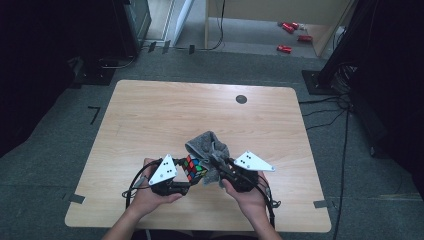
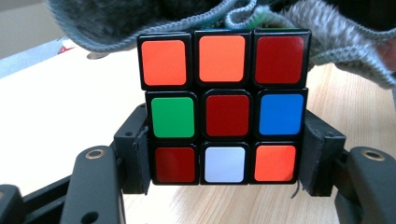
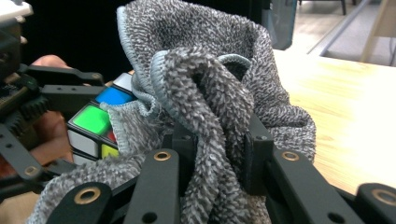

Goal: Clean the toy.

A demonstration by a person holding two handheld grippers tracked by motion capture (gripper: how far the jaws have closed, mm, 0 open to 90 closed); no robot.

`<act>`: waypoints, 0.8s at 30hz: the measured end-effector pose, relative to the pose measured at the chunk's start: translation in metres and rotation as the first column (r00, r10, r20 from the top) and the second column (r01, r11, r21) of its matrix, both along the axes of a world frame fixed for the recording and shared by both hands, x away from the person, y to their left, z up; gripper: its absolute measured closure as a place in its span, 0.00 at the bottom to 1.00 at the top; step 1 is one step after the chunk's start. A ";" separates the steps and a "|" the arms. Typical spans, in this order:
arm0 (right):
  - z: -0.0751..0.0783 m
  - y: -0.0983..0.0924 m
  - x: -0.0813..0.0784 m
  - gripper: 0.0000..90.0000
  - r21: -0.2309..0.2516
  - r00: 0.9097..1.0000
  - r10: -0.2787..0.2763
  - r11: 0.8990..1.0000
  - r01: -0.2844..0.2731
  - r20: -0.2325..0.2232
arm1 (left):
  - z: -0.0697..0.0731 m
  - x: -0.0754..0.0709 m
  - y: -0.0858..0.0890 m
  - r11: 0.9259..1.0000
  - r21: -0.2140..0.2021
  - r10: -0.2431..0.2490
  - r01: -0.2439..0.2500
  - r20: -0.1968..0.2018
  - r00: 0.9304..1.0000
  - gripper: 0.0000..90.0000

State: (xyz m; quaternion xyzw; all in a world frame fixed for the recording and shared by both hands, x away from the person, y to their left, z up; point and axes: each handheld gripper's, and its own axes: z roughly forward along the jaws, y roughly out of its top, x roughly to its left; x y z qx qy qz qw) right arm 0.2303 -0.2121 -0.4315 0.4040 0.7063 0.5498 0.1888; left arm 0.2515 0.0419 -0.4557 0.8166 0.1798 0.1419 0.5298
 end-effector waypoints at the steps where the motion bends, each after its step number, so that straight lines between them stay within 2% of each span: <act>1: 0.002 0.001 -0.002 0.81 0.005 1.000 0.004 1.000 -0.004 0.011 | -0.001 0.000 -0.001 1.000 0.006 0.004 -0.004 0.000 1.000 0.38; 3: 0.009 0.006 -0.008 0.81 0.023 0.998 0.038 0.999 -0.040 0.050 | -0.003 0.000 -0.002 1.000 0.018 0.000 0.000 0.001 1.000 0.38; 6: 0.019 0.021 -0.020 0.81 0.019 0.986 0.115 0.993 -0.118 0.117 | -0.004 -0.003 -0.004 1.000 0.002 -0.027 0.027 0.002 1.000 0.38; 7: 0.020 0.025 -0.023 0.81 0.005 0.983 0.131 0.991 -0.133 0.126 | -0.002 0.000 -0.003 0.999 0.020 -0.048 0.047 0.053 0.997 0.38; 9: 0.017 0.029 -0.023 0.81 -0.022 0.982 0.133 0.991 -0.132 0.131 | -0.001 -0.001 -0.003 0.999 0.025 -0.043 0.041 0.064 0.997 0.38; 10: 0.015 0.026 -0.020 0.81 -0.007 0.985 0.125 0.992 -0.125 0.122 | -0.002 -0.004 -0.003 1.000 0.006 -0.014 0.014 0.028 0.999 0.38; 11: 0.012 0.022 -0.016 0.81 0.002 0.989 0.104 0.995 -0.104 0.103 | -0.002 -0.003 -0.003 1.000 0.004 -0.016 0.016 0.017 1.000 0.38; 13: 0.005 0.012 -0.007 0.81 -0.001 0.997 0.045 0.999 -0.045 0.060 | -0.002 -0.002 0.000 1.000 -0.003 -0.003 0.003 0.014 1.000 0.38; 15: -0.002 0.002 0.000 0.81 0.013 1.000 0.008 1.000 -0.008 0.010 | -0.001 0.001 0.004 1.000 -0.019 0.006 -0.005 0.008 1.000 0.38; 18: -0.006 -0.007 0.005 0.81 0.014 1.000 -0.026 1.000 0.026 -0.007 | 0.003 0.007 0.013 0.995 -0.095 0.017 -0.020 -0.031 0.999 0.38; 20: -0.006 -0.010 0.007 0.81 0.036 1.000 -0.014 0.999 0.014 -0.001 | 0.005 0.012 0.023 0.984 -0.178 0.011 -0.024 -0.077 0.997 0.38; 21: -0.006 -0.011 0.008 0.81 0.040 1.000 -0.003 0.999 0.003 0.012 | 0.005 0.012 0.023 0.984 -0.178 0.011 -0.024 -0.077 0.997 0.38; 22: -0.006 -0.012 0.008 0.81 0.043 1.000 0.007 0.999 -0.008 0.022 | 0.007 0.017 0.032 0.962 -0.270 -0.009 -0.027 -0.128 0.992 0.38; 24: -0.006 -0.012 0.007 0.81 0.050 0.999 0.027 0.998 -0.029 0.046 | 0.008 0.020 0.040 0.940 -0.339 -0.033 -0.024 -0.164 0.986 0.38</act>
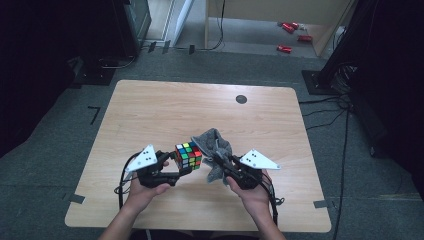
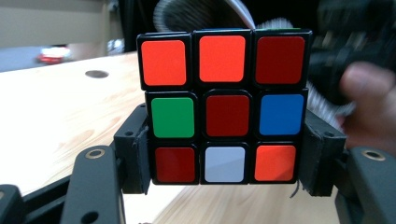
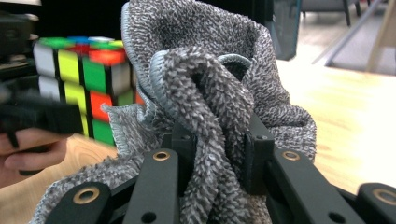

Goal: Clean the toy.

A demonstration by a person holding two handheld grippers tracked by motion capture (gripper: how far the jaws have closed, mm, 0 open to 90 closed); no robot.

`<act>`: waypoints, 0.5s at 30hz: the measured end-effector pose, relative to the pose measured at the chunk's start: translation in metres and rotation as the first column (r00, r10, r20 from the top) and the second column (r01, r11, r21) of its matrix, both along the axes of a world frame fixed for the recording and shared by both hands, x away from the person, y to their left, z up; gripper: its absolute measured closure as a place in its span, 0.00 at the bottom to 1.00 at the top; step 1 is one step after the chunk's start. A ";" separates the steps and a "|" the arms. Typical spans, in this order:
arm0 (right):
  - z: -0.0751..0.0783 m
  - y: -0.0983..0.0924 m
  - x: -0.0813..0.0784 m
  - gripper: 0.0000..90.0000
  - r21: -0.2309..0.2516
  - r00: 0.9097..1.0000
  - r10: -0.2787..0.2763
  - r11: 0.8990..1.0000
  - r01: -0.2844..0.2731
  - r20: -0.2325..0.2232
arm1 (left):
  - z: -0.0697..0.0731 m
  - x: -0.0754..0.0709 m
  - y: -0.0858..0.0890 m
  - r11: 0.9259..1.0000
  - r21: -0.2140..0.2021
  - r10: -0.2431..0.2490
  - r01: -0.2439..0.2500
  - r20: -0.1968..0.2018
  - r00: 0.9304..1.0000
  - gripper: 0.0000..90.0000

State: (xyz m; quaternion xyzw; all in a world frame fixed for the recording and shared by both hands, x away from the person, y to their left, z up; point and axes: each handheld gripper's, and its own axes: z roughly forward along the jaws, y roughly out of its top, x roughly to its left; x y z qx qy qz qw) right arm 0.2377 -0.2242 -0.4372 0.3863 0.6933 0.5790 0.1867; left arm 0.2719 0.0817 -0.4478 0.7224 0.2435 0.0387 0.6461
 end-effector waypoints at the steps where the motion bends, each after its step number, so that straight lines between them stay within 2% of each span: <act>1: 0.001 0.000 -0.001 0.81 0.014 1.000 0.008 1.000 -0.008 0.012 | 0.000 0.001 0.003 1.000 -0.020 -0.011 0.011 -0.011 1.000 0.38; 3: 0.004 0.001 -0.003 0.81 0.055 0.999 0.026 0.998 -0.028 0.041 | 0.000 0.002 0.005 0.999 -0.043 -0.034 0.033 -0.021 0.999 0.38; 5: 0.007 0.004 -0.006 0.81 0.085 0.995 0.068 0.994 -0.074 0.075 | 0.000 0.002 0.004 0.997 -0.057 -0.060 0.059 -0.024 0.998 0.38; 7: 0.009 0.010 -0.010 0.81 0.071 0.987 0.103 0.991 -0.113 0.124 | 0.000 0.001 0.001 0.993 -0.080 -0.088 0.085 -0.034 0.996 0.38; 9: 0.010 0.016 -0.013 0.80 0.043 0.980 0.128 0.990 -0.136 0.150 | 0.001 0.000 0.000 0.990 -0.097 -0.102 0.098 -0.039 0.994 0.38; 12: 0.006 0.020 -0.014 0.80 0.046 0.977 0.154 0.986 -0.163 0.149 | 0.001 0.000 0.001 0.985 -0.123 -0.127 0.120 -0.055 0.990 0.38; 15: -0.004 0.025 -0.012 0.81 0.017 0.976 0.176 0.984 -0.179 0.128 | 0.002 0.000 0.000 0.984 -0.129 -0.134 0.126 -0.056 0.989 0.38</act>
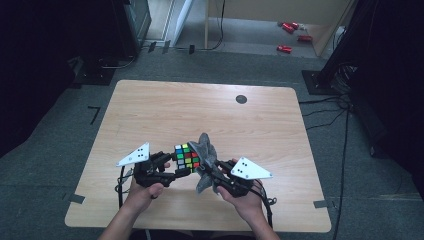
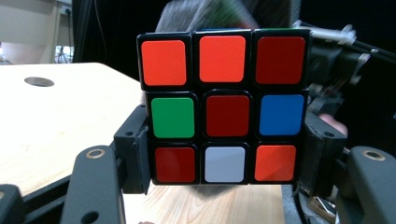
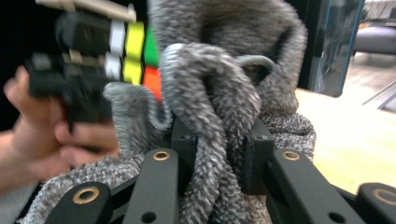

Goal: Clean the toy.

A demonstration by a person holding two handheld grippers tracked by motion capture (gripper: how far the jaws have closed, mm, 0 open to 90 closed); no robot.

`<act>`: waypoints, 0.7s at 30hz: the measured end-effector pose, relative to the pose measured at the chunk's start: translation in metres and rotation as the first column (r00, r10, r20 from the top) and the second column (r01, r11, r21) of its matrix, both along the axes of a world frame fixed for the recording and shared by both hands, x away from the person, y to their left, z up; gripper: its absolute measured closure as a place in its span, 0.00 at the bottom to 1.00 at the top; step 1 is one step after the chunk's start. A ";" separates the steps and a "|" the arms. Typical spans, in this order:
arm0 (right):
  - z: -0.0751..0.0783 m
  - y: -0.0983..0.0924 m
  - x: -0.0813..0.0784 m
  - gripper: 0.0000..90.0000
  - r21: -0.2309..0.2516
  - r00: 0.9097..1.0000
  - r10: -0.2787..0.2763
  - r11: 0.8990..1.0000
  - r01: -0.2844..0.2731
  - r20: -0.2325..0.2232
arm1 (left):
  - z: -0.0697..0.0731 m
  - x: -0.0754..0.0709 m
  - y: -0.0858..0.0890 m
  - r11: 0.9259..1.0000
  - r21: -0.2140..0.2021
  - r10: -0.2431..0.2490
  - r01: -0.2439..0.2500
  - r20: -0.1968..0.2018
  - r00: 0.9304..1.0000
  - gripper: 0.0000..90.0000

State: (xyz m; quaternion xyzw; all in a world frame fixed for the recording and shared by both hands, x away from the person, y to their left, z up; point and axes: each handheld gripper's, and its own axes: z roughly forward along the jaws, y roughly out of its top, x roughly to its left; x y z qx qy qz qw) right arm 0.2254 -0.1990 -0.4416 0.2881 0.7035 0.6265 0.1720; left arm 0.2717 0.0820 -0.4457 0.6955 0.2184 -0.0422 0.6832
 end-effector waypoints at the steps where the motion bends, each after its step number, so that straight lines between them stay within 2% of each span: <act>1: -0.004 0.001 0.002 0.81 -0.028 1.000 0.003 1.000 -0.003 -0.015 | 0.000 0.000 0.001 1.000 -0.003 0.000 0.000 -0.002 1.000 0.38; 3: -0.010 0.003 0.006 0.81 -0.091 0.999 0.015 0.996 -0.019 -0.048 | 0.000 0.002 0.002 1.000 -0.005 0.007 -0.007 -0.005 1.000 0.38; 5: -0.011 0.003 0.006 0.81 -0.139 0.999 -0.009 0.990 0.004 -0.035 | 0.000 0.003 0.003 1.000 0.012 0.018 -0.018 -0.011 1.000 0.38; 6: -0.008 0.001 0.006 0.81 -0.134 0.999 -0.019 0.991 0.016 -0.025 | -0.001 0.004 0.003 0.999 0.025 0.022 -0.021 -0.013 1.000 0.38; 9: 0.005 -0.006 0.002 0.81 -0.044 0.999 -0.039 0.998 0.040 0.025 | -0.003 0.004 0.000 0.999 0.044 0.002 -0.001 -0.023 1.000 0.38; 11: 0.012 -0.006 -0.002 0.81 -0.028 0.996 -0.043 0.999 0.046 0.073 | -0.003 0.004 -0.002 0.999 0.033 -0.018 0.019 -0.027 0.999 0.38; 13: 0.011 -0.004 -0.004 0.82 -0.037 0.996 -0.024 0.999 0.027 0.088 | -0.002 0.003 -0.001 0.999 0.024 -0.024 0.025 -0.030 0.999 0.38; 16: 0.000 0.000 -0.001 0.82 -0.067 0.998 0.011 0.998 -0.008 0.054 | -0.001 0.004 0.002 1.000 0.013 -0.019 0.020 -0.031 0.999 0.38; 18: -0.008 0.003 0.002 0.82 -0.140 0.999 0.033 0.990 -0.030 0.019 | 0.000 0.004 0.004 1.000 0.007 -0.011 0.011 -0.031 0.999 0.38; 19: -0.009 0.005 0.002 0.82 -0.172 0.999 0.024 0.985 -0.020 0.022 | 0.001 0.005 0.005 1.000 0.008 -0.008 0.008 -0.029 1.000 0.38; 20: -0.009 0.004 0.003 0.82 -0.178 1.000 0.014 0.984 -0.010 0.024 | 0.001 0.005 0.005 1.000 0.011 -0.004 0.005 -0.028 1.000 0.38; 21: -0.007 0.002 0.003 0.82 -0.154 1.000 0.001 0.988 0.002 0.018 | 0.001 0.005 0.006 1.000 0.013 -0.002 0.002 -0.029 1.000 0.38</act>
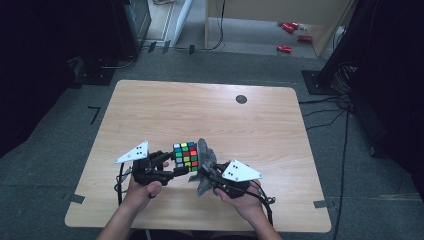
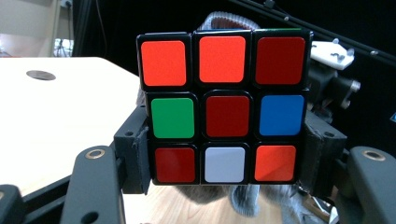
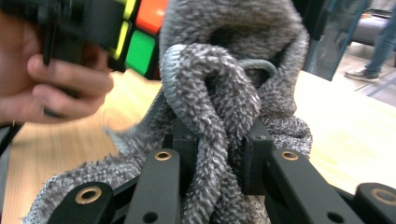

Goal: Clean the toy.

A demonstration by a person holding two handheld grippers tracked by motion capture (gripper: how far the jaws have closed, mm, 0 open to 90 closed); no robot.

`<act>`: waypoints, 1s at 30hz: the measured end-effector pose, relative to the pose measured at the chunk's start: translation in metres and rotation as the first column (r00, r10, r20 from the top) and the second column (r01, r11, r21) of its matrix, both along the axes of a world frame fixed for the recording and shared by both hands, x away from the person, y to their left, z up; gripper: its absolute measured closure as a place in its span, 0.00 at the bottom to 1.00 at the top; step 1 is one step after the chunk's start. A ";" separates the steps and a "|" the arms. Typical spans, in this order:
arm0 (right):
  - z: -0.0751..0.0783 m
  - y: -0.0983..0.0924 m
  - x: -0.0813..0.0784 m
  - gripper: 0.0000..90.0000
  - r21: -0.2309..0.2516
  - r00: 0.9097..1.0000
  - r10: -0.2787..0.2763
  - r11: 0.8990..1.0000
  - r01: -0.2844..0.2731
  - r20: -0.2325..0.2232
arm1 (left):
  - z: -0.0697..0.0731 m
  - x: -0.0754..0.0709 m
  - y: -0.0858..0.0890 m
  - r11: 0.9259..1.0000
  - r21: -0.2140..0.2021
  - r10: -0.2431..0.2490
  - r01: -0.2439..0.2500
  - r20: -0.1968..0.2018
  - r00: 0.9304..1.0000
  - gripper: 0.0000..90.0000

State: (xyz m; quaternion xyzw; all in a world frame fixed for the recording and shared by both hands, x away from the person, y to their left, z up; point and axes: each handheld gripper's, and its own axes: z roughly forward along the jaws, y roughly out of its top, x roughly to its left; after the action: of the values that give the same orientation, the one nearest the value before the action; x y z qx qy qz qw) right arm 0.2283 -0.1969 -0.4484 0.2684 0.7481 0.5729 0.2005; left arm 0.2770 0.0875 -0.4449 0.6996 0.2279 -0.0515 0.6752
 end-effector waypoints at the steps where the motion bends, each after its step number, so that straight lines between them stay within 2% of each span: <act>1: 0.004 -0.003 0.000 0.82 0.045 1.000 -0.015 0.999 0.015 -0.002 | -0.001 0.001 0.000 1.000 0.011 -0.002 0.002 0.002 1.000 0.38; 3: 0.012 -0.010 -0.001 0.82 0.132 0.999 -0.045 0.990 0.045 -0.003 | -0.002 0.000 -0.002 1.000 0.024 -0.010 0.010 -0.004 1.000 0.38; 4: 0.016 -0.012 -0.002 0.82 0.159 0.999 -0.051 0.986 0.050 0.004 | -0.002 0.000 -0.002 1.000 0.024 -0.010 0.010 -0.004 1.000 0.38; 6: 0.019 -0.011 -0.006 0.82 0.179 0.998 -0.057 0.982 0.052 0.024 | -0.004 -0.003 -0.009 0.999 0.026 -0.037 0.037 -0.001 0.999 0.38; 8: 0.017 -0.007 -0.007 0.83 0.177 0.999 -0.047 0.983 0.044 0.016 | -0.003 -0.004 -0.010 0.999 0.032 -0.037 0.037 0.011 0.999 0.38; 10: 0.009 -0.006 -0.004 0.83 0.188 0.999 -0.036 0.981 0.040 -0.022 | -0.002 -0.004 -0.008 0.999 0.031 -0.035 0.035 0.011 0.999 0.38; 12: -0.001 -0.002 0.000 0.83 0.136 0.997 -0.022 0.990 0.032 -0.080 | -0.002 -0.003 -0.006 0.999 0.021 -0.033 0.032 0.012 0.999 0.38; 14: -0.007 0.002 0.002 0.83 0.062 0.995 -0.044 0.997 0.050 -0.093 | -0.002 -0.002 -0.006 0.999 0.023 -0.030 0.029 0.012 0.999 0.38; 15: -0.006 0.002 0.001 0.83 0.063 0.995 -0.049 0.997 0.055 -0.088 | -0.002 -0.002 -0.006 0.999 0.027 -0.030 0.030 0.012 0.999 0.38; 18: 0.008 -0.007 -0.002 0.83 0.146 0.996 -0.075 0.986 0.082 -0.052 | -0.004 -0.002 -0.007 0.999 0.035 -0.035 0.035 0.009 0.999 0.38; 20: 0.018 -0.010 -0.007 0.83 0.195 0.996 -0.085 0.977 0.085 -0.011 | -0.005 -0.002 -0.009 0.998 0.037 -0.042 0.042 0.006 0.999 0.38; 22: 0.022 -0.009 -0.010 0.83 0.209 0.997 -0.072 0.975 0.070 0.004 | -0.004 -0.004 -0.011 0.998 0.030 -0.055 0.055 0.006 0.998 0.38; 24: 0.016 -0.005 -0.009 0.83 0.207 0.997 -0.071 0.976 0.073 -0.015 | -0.004 -0.005 -0.012 0.998 0.035 -0.051 0.050 0.009 0.999 0.38; 26: 0.005 -0.004 -0.004 0.83 0.220 0.995 -0.061 0.972 0.077 -0.082 | -0.004 -0.005 -0.011 0.998 0.035 -0.052 0.051 0.011 0.999 0.38; 27: 0.000 -0.002 -0.002 0.83 0.192 0.992 -0.056 0.978 0.078 -0.116 | -0.003 -0.005 -0.010 0.998 0.032 -0.051 0.050 0.014 0.999 0.38; 28: -0.005 0.000 0.000 0.83 0.148 0.989 -0.062 0.986 0.081 -0.131 | -0.002 -0.005 -0.010 0.999 0.027 -0.045 0.044 0.018 0.999 0.38; 29: -0.008 0.002 0.000 0.83 0.112 0.989 -0.070 0.990 0.085 -0.133 | -0.002 -0.005 -0.010 0.999 0.033 -0.040 0.039 0.020 0.999 0.38; 30: -0.008 0.002 0.001 0.83 0.105 0.988 -0.077 0.990 0.092 -0.131 | -0.001 -0.004 -0.010 0.999 0.040 -0.034 0.033 0.020 0.999 0.38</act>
State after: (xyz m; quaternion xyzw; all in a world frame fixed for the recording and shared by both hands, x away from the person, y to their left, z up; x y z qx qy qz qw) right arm 0.2290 -0.1952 -0.4560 0.3465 0.7142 0.5863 0.1614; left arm 0.2726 0.0780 -0.4463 0.7171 0.2100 -0.0509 0.6626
